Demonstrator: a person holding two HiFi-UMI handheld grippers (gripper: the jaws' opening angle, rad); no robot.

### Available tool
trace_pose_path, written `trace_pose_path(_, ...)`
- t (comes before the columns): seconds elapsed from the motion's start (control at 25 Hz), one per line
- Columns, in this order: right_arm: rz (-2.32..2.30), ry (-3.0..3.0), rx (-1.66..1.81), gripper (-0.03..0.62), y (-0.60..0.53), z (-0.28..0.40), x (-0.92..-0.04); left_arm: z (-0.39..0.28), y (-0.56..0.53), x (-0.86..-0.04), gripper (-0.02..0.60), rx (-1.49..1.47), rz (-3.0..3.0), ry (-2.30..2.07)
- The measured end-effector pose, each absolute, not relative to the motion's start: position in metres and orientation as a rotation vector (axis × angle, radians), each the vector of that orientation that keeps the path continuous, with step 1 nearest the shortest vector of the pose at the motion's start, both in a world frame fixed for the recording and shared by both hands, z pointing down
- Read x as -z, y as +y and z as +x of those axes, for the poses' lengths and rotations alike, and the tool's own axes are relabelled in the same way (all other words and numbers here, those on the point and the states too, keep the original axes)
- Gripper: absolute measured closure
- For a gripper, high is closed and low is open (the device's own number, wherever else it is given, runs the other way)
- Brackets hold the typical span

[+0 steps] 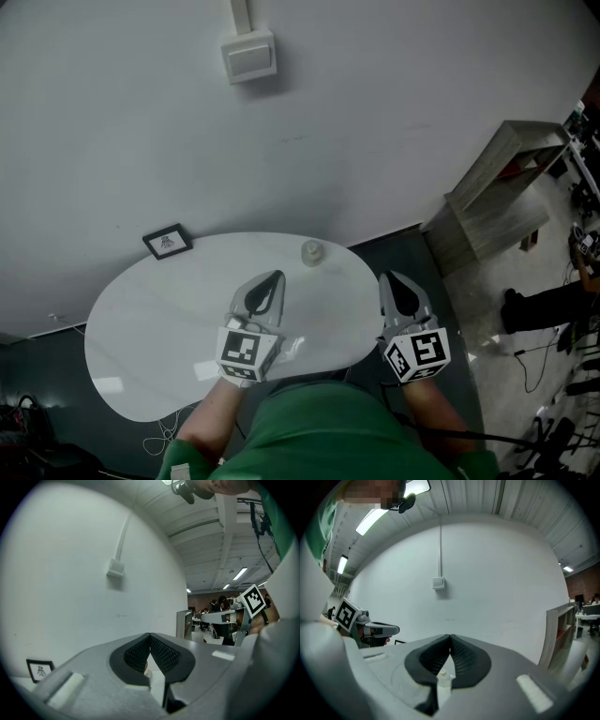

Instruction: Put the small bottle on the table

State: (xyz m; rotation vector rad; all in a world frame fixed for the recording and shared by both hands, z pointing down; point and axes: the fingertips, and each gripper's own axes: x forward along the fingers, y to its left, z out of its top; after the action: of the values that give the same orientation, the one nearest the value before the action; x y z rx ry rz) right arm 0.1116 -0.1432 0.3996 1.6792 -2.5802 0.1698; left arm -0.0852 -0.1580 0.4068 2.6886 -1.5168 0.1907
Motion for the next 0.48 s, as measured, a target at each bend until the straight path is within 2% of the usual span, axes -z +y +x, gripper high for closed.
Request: trace_pose_path(0.48,1.682,-2.564,-0.204,0.592,-0.154,0.109,-0.404,-0.088,-0.168,-0.427,0.571,-0.233,2.642,-1.486)
